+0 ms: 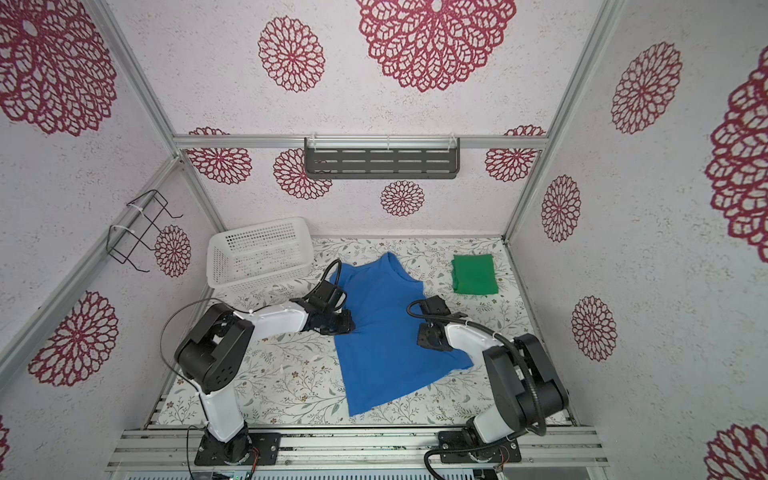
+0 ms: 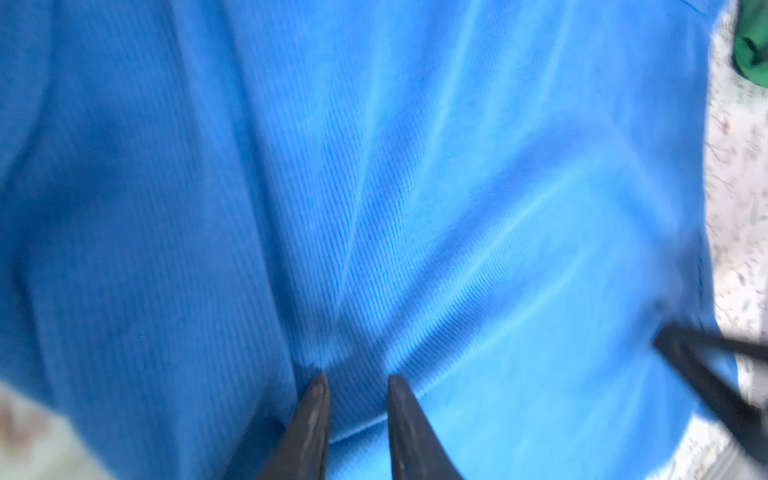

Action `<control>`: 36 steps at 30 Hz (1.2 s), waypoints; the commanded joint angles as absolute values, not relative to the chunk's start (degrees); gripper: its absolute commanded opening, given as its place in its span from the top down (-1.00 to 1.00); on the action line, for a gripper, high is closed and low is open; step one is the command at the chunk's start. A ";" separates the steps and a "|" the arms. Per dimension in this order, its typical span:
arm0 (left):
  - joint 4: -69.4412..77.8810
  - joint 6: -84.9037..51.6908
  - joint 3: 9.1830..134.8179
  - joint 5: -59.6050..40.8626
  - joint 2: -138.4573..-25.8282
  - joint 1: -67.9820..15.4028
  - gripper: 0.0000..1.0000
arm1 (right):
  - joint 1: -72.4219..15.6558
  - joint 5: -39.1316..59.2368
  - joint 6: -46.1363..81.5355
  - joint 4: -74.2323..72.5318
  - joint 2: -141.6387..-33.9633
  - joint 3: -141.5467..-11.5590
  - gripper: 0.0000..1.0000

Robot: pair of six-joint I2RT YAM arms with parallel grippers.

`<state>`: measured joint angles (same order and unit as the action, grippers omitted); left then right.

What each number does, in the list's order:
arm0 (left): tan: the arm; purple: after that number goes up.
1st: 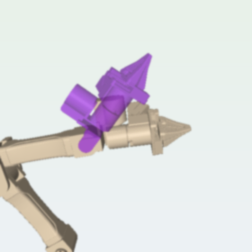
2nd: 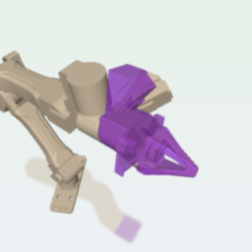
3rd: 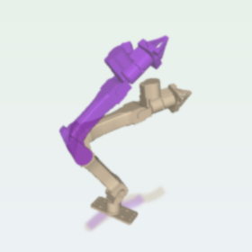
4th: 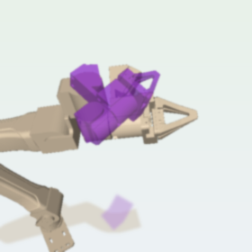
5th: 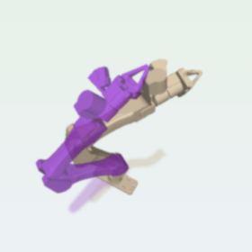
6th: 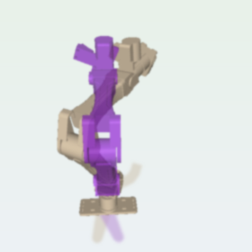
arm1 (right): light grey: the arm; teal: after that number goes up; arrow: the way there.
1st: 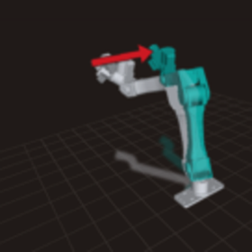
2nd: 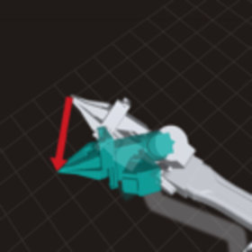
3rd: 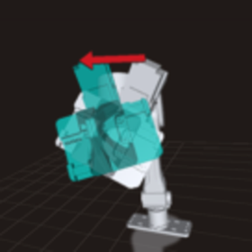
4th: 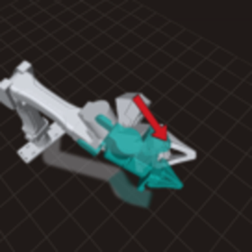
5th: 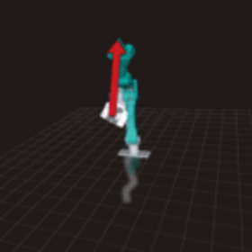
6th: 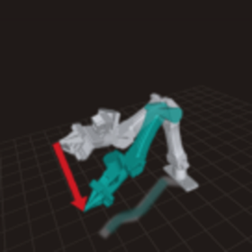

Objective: Fold and stack the tank tops

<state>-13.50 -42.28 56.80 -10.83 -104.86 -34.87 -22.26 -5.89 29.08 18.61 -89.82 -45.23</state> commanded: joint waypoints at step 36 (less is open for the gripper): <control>-29.61 -49.85 36.88 -6.65 -67.50 -22.19 0.51 | -28.08 -3.16 33.10 36.61 -77.06 -44.24 0.41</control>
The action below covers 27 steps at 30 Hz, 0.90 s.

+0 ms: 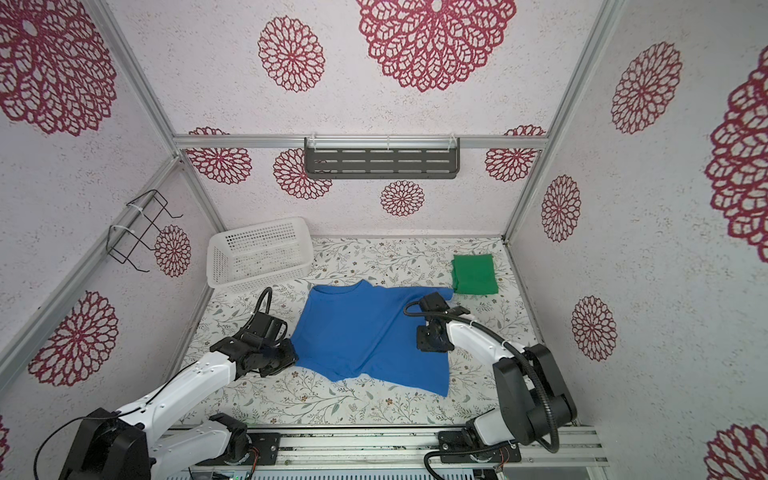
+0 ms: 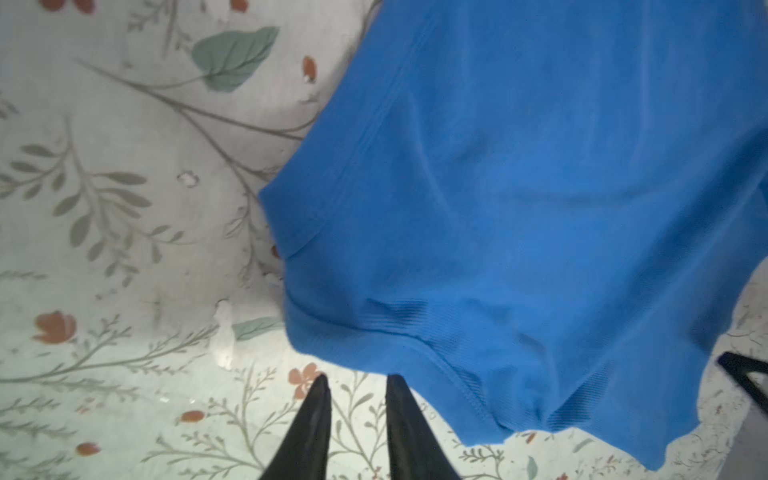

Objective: Fold and stack the tank tops

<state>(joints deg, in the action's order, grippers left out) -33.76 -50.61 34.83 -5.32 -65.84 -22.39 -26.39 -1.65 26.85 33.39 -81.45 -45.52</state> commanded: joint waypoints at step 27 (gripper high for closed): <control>-30.99 -55.09 24.13 -1.57 -68.38 -17.75 0.83 | -21.64 -9.73 37.36 41.03 -77.25 -35.32 0.61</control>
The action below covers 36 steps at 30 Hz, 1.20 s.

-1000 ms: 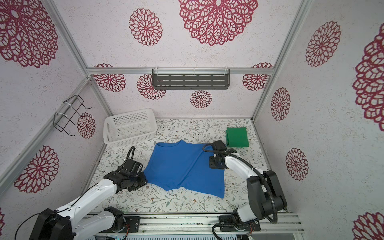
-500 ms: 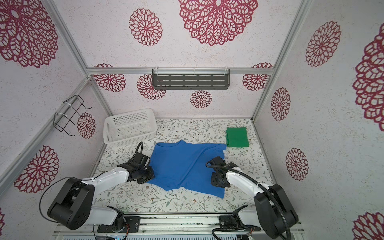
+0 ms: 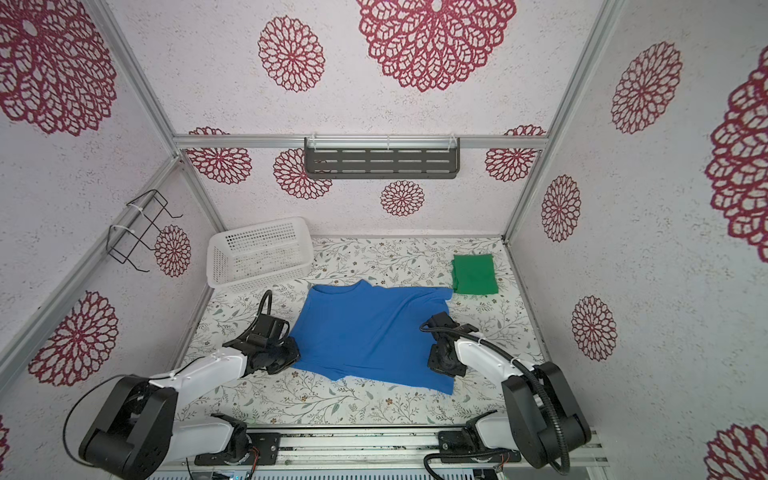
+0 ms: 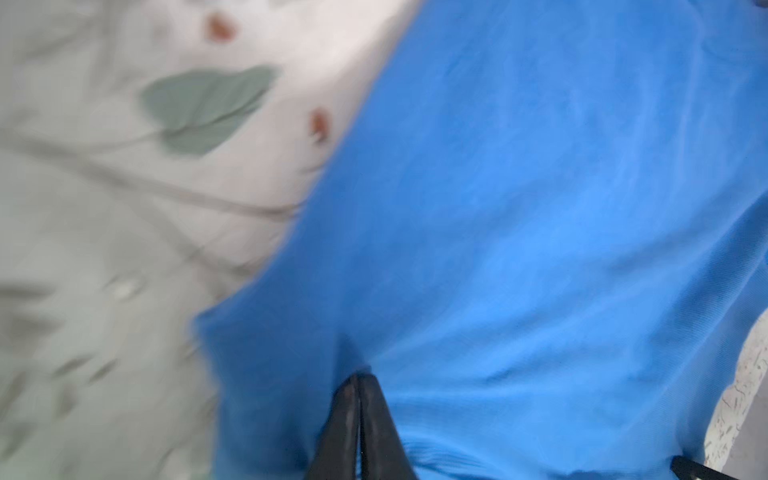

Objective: Fold and stack the tank tops

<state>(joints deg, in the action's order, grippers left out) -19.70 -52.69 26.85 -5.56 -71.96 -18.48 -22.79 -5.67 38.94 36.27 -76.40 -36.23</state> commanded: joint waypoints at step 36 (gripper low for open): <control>-22.74 -42.10 52.41 -4.10 -100.98 -15.95 0.48 | -28.58 -0.38 24.30 23.43 -103.80 -63.44 0.47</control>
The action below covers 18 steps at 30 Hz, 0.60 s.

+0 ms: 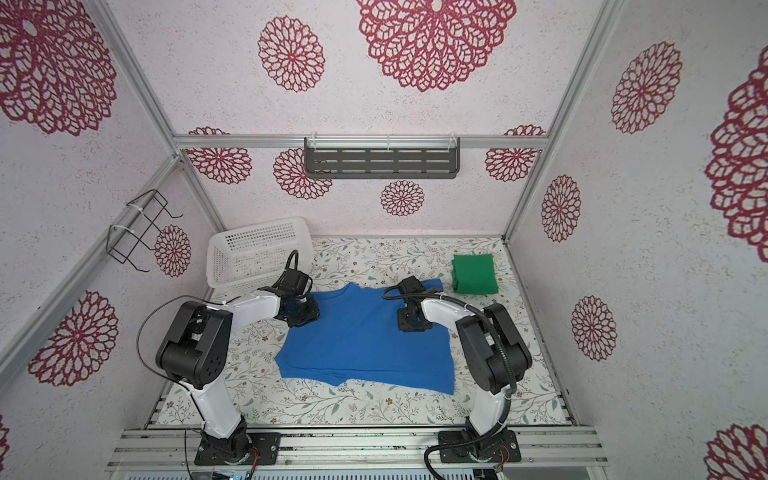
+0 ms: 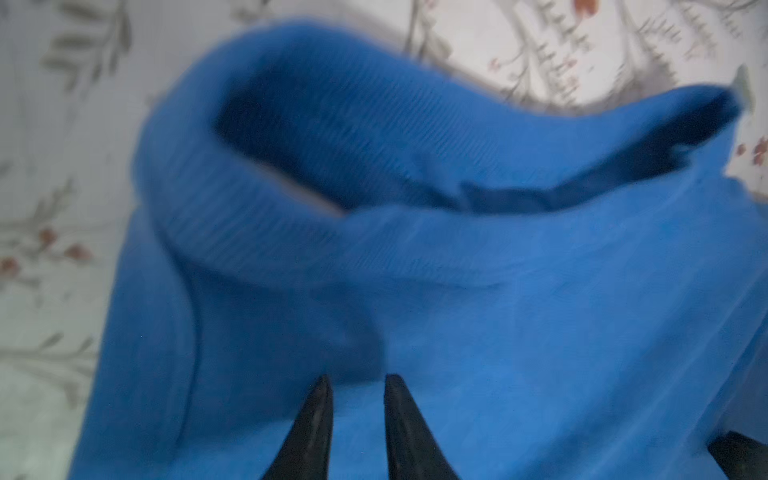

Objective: Fold and stack the tank tops

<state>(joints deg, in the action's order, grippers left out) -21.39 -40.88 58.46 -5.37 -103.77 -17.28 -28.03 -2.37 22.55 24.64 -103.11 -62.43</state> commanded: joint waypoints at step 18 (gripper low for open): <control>-23.35 -38.16 40.66 -9.21 -85.50 4.57 0.51 | -36.94 2.92 30.72 21.03 -109.81 -69.68 0.48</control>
<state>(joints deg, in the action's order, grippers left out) -25.12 -40.45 37.71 -6.02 -82.56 4.64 -37.26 2.90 28.84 19.29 -109.25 -69.32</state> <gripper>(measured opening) 0.247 0.259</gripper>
